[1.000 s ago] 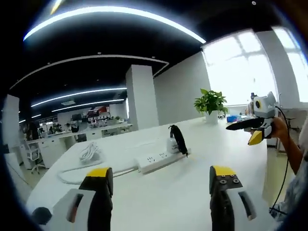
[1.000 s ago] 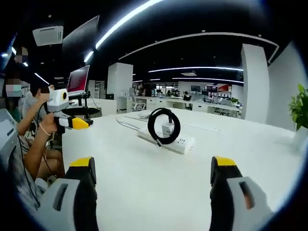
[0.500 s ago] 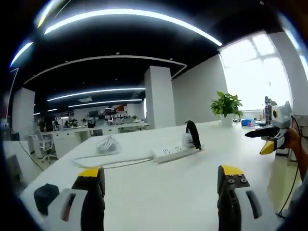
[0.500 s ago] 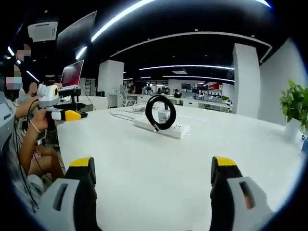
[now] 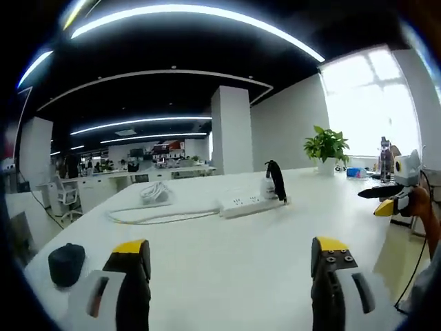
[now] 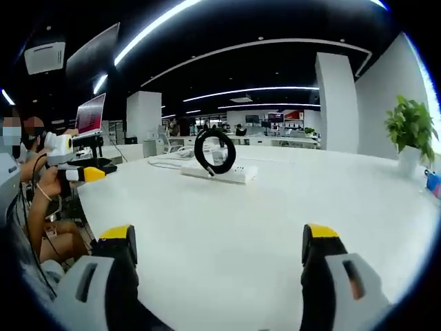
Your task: Straighten the power strip on the desk, plug the charger into it
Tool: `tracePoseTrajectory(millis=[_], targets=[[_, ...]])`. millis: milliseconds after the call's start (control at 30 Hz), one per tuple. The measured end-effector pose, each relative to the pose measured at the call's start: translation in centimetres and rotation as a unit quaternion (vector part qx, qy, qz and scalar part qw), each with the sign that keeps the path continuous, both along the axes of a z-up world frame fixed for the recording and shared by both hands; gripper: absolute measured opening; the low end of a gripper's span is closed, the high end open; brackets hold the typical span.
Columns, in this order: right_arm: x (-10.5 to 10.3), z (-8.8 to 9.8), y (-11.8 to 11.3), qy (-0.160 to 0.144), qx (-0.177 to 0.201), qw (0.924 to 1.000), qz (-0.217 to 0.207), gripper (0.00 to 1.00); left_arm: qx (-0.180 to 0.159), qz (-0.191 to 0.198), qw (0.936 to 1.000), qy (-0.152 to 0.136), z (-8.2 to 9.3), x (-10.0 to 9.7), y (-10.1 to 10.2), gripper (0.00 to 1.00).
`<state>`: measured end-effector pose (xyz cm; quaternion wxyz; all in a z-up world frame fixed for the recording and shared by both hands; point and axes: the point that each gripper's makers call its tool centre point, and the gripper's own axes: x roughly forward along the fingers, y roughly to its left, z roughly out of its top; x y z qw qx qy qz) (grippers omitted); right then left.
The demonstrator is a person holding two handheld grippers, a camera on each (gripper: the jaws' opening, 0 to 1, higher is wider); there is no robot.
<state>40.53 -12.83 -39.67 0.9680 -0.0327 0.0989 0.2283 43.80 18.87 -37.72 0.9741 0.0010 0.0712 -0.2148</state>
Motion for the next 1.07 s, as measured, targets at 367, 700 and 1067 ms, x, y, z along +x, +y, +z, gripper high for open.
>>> tracePoseTrajectory(millis=[367, 700, 1067], targets=[[-0.1, -0.6, 0.4, 0.012, -0.011, 0.9998, 0.013, 1.00, 0.002, -0.001, 0.9999, 0.017, -1.2, 0.0, -0.4, 0.98], [0.0, -0.9, 0.7, 0.017, -0.012, 0.9996, 0.018, 1.00, 0.006, 0.001, 0.9998, 0.020, -1.4, 0.1, -0.3, 0.98], [0.0, -0.8, 0.8, 0.018, -0.010, 0.9995, 0.023, 0.99, 0.006, 0.002, 0.9997, 0.023, -1.6, 0.1, -0.2, 0.96]])
